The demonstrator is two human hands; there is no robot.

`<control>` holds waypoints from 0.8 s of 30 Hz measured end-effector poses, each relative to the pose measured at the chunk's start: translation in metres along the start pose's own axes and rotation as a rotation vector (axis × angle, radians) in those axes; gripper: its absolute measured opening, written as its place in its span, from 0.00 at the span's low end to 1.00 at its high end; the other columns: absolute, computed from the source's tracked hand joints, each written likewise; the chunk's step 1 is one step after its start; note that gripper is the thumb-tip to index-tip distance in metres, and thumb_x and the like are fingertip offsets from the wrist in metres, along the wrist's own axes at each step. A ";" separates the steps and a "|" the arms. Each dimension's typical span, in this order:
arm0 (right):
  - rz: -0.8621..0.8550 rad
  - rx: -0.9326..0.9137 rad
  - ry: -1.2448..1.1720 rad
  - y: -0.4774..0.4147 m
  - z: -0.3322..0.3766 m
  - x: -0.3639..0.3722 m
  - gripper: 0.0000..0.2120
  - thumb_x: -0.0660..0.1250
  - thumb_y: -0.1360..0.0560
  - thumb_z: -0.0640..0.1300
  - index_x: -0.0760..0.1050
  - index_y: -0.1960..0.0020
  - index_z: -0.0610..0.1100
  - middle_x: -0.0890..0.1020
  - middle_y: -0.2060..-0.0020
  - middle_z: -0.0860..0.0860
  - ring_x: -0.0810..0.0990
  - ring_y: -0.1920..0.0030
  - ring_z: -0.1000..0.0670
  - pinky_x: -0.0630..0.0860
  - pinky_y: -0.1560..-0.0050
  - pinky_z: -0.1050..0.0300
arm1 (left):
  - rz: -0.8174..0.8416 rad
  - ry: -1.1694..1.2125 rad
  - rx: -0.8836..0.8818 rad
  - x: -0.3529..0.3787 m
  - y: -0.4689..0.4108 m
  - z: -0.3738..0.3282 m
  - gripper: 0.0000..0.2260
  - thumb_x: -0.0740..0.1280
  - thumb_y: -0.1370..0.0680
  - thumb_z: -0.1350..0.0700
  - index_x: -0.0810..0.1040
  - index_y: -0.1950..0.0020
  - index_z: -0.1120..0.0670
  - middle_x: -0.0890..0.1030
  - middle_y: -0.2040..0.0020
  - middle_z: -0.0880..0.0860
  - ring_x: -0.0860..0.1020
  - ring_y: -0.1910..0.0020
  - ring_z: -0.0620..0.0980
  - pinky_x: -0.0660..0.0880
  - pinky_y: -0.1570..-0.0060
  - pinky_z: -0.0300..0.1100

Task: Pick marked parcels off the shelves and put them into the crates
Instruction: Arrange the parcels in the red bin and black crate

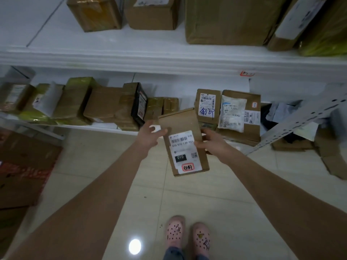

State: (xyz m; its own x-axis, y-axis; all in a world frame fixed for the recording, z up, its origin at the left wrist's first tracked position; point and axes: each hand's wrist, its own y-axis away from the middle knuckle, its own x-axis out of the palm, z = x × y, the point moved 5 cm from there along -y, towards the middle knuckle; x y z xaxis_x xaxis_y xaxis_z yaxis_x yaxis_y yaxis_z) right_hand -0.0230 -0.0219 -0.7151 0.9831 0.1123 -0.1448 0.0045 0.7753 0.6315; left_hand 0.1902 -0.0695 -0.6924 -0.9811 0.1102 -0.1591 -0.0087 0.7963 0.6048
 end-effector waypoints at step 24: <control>-0.170 0.067 -0.085 -0.009 -0.015 0.038 0.25 0.69 0.28 0.34 0.71 0.33 0.47 0.82 0.43 0.47 0.81 0.46 0.45 0.79 0.46 0.46 | 0.026 0.098 -0.064 -0.003 0.047 0.061 0.29 0.65 0.24 0.68 0.69 0.28 0.45 0.83 0.44 0.53 0.82 0.52 0.52 0.79 0.57 0.46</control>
State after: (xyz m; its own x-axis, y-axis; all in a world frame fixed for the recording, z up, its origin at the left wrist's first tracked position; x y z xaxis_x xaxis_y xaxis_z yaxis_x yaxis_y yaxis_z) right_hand 0.0116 -0.0158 -0.7375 0.9791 -0.0718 -0.1903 0.1809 0.7350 0.6535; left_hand 0.2043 0.0037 -0.7108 -0.9953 0.0689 -0.0680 0.0073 0.7540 0.6568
